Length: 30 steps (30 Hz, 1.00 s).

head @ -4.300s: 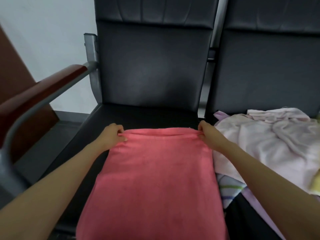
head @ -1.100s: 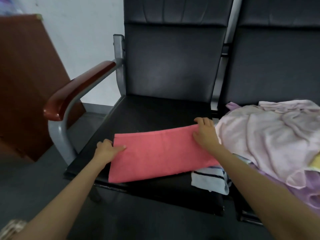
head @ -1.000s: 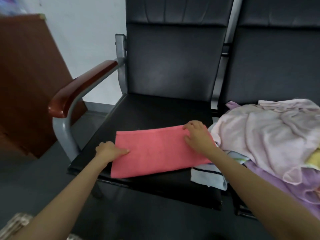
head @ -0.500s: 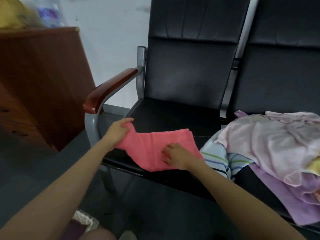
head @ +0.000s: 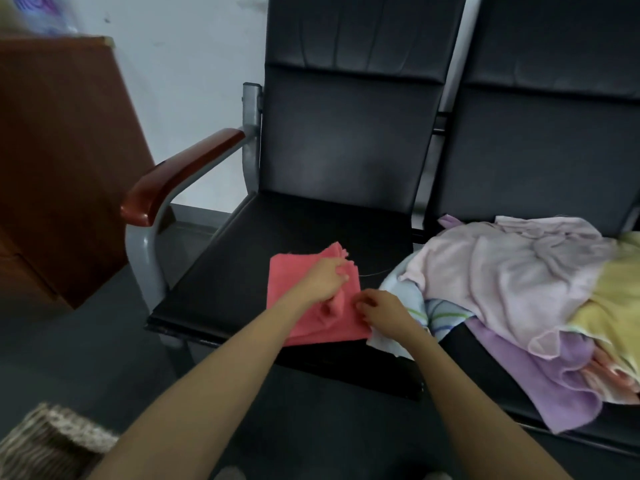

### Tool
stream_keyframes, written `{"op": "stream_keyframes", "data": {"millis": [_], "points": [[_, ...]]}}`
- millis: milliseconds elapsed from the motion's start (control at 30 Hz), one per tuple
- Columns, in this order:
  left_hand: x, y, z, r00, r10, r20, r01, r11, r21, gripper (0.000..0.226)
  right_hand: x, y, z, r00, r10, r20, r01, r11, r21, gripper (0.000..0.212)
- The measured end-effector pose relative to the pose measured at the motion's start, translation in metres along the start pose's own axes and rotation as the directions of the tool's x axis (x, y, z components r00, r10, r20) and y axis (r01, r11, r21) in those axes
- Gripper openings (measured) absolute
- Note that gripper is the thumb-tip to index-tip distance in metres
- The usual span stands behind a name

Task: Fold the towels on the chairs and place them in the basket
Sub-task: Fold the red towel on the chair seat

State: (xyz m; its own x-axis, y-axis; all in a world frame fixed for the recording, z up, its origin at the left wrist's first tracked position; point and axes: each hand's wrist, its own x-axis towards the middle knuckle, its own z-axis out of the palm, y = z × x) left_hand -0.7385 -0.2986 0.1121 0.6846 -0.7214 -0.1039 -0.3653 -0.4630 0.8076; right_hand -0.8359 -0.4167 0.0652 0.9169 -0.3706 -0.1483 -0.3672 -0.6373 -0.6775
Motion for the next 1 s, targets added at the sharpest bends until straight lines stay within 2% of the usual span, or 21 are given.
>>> {"op": "stream_keyframes", "data": {"millis": [67,100,167,233,300,367,467,533,600,733,767,833,900,1000], "points": [[-0.005,-0.003,0.011,0.998,-0.052,0.03,0.054,0.995,-0.087,0.048,0.003,0.004,0.0,0.998,0.046,-0.051,-0.041,0.994,0.097,0.025],[-0.007,-0.006,0.012,0.996,-0.091,-0.003,0.089,0.988,-0.127,0.047,0.004,0.004,0.0,0.995,0.068,-0.07,-0.059,0.99,0.127,0.025],[-0.01,-0.016,0.009,0.98,-0.119,-0.161,0.095,0.984,-0.152,0.039,0.006,0.005,0.002,0.99,0.103,-0.099,-0.084,0.98,0.179,0.026],[-0.013,-0.034,0.0,0.941,-0.086,-0.328,0.08,0.996,-0.031,0.03,0.004,0.002,0.005,0.989,0.105,-0.101,-0.084,0.978,0.193,0.031],[-0.02,-0.056,-0.009,0.904,-0.026,-0.427,0.107,0.98,0.166,0.028,0.004,-0.003,0.008,0.994,0.052,-0.094,-0.041,0.992,0.116,0.042],[-0.027,-0.074,-0.016,0.885,0.008,-0.465,0.157,0.936,0.314,0.03,0.004,-0.011,0.013,0.993,-0.03,-0.117,0.028,0.999,-0.02,0.049],[-0.034,-0.086,-0.021,0.867,0.023,-0.499,0.195,0.904,0.381,0.034,0.002,-0.026,0.014,0.967,-0.164,-0.196,0.158,0.986,-0.048,0.036],[-0.037,-0.087,-0.022,0.87,0.033,-0.491,0.195,0.893,0.405,0.038,0.002,-0.034,0.007,0.947,-0.175,-0.269,0.182,0.983,-0.001,0.032],[-0.037,-0.087,-0.02,0.902,0.014,-0.432,0.194,0.879,0.435,0.042,0.004,-0.031,0.001,0.947,-0.147,-0.286,0.147,0.989,-0.022,0.03],[-0.038,-0.092,-0.007,0.968,-0.144,-0.204,0.23,0.832,0.505,0.053,0.002,-0.007,0.007,0.995,0.018,-0.096,-0.041,0.97,-0.24,0.03],[-0.038,-0.093,-0.003,0.969,-0.181,-0.17,0.244,0.819,0.519,0.054,0.001,-0.004,0.01,0.994,0.029,-0.106,-0.057,0.961,-0.272,0.031],[-0.039,-0.094,0.001,0.966,-0.208,-0.153,0.258,0.796,0.547,0.055,0.001,-0.005,0.014,0.974,-0.082,-0.213,0.015,0.954,-0.3,0.033],[-0.04,-0.092,0.003,0.965,-0.21,-0.159,0.263,0.78,0.567,0.056,0.004,-0.018,0.015,0.922,-0.246,-0.298,0.161,0.946,-0.281,0.035],[-0.041,-0.092,0.004,0.963,-0.215,-0.163,0.27,0.774,0.573,0.056,0.014,-0.036,0.027,0.92,-0.333,-0.206,0.264,0.916,-0.301,0.037]]}}
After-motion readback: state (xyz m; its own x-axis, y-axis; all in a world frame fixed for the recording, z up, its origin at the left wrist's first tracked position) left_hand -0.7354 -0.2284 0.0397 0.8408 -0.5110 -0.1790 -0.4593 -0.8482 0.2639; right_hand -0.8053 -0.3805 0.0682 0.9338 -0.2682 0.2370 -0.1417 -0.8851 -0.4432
